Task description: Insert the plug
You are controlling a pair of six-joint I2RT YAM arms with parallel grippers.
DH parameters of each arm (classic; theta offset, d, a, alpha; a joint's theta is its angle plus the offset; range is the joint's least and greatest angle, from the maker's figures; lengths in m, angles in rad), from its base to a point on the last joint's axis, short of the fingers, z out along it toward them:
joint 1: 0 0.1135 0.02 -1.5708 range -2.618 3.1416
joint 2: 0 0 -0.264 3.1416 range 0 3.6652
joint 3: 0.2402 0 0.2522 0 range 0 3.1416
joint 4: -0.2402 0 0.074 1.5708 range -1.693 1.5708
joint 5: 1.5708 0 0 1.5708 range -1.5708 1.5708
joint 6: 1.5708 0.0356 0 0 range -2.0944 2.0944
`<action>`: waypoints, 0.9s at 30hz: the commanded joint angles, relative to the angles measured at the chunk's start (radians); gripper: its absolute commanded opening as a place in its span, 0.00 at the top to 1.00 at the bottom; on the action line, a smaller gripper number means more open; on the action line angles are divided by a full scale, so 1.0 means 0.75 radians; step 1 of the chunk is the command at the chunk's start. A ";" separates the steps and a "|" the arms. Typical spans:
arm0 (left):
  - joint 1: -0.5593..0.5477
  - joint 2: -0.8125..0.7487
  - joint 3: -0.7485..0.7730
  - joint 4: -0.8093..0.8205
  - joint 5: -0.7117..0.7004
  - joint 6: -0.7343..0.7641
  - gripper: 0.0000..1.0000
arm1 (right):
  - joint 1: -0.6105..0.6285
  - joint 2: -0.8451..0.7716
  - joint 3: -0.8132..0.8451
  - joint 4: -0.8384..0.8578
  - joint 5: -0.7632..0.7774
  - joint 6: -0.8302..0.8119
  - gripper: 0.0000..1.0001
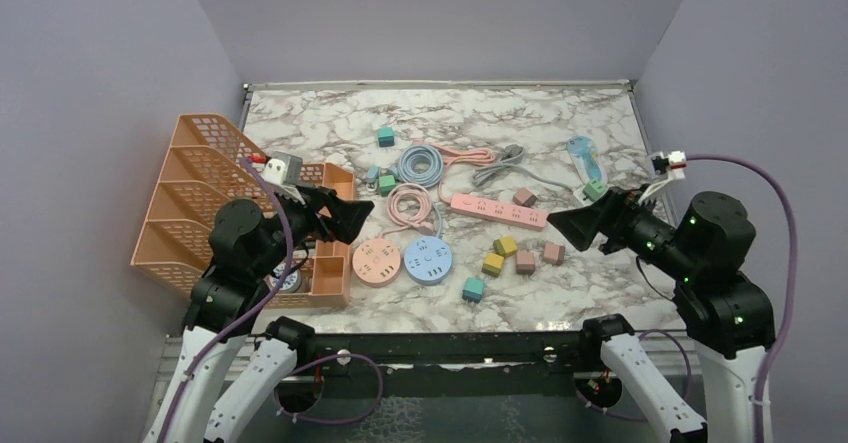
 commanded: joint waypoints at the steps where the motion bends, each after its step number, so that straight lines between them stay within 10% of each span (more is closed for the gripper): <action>1: -0.020 0.020 -0.097 -0.044 0.078 -0.043 0.08 | -0.010 0.008 -0.162 0.120 -0.151 0.072 0.23; 16: -0.117 0.273 -0.272 -0.028 0.035 -0.287 0.22 | -0.012 0.185 -0.602 0.142 0.125 0.085 0.38; 27: -0.203 0.255 -0.362 0.077 -0.026 -0.395 0.22 | 0.160 0.312 -0.782 0.332 0.353 0.188 0.30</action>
